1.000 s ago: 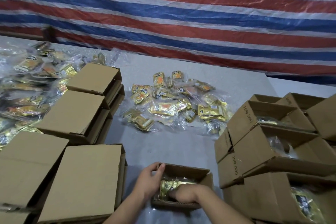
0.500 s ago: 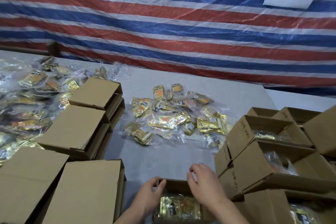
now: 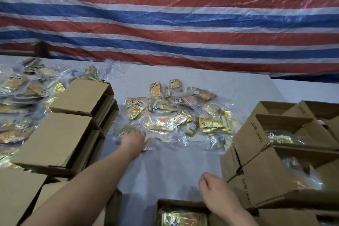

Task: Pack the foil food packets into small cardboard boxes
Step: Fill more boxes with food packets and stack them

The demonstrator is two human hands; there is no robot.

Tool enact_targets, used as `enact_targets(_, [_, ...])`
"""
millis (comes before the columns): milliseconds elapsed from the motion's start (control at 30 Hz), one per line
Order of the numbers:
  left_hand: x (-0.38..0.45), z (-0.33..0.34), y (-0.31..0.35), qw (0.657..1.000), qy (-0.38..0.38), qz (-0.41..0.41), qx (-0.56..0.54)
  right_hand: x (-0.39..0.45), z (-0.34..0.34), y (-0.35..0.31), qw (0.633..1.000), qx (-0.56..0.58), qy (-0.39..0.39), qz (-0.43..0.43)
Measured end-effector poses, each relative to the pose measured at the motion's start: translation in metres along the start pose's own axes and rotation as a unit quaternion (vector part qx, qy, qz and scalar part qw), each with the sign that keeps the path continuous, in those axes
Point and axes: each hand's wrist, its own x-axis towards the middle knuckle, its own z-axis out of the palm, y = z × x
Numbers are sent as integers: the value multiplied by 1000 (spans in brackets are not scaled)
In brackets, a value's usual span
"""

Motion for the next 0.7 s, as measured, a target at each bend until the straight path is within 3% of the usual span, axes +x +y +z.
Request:
enact_targets(133, [50,8,-11,993,-21,33,110,7,-1,10,998,53,43,20])
enact_targets(367, [84,35,-8,990,-16,47,130,16,5,21,993,72,78,49])
enact_targets(467, [68,48,-9,995,-54,24,76,16,10,17,992,86,69,60])
enact_targets(567, [47,55,-7,995,-74,-12,-61,14,11,6,992,103,62,47])
enact_targets(700, [15,18,-10,986,-56,-2,-157,14,-1,-13,987,132,76,41])
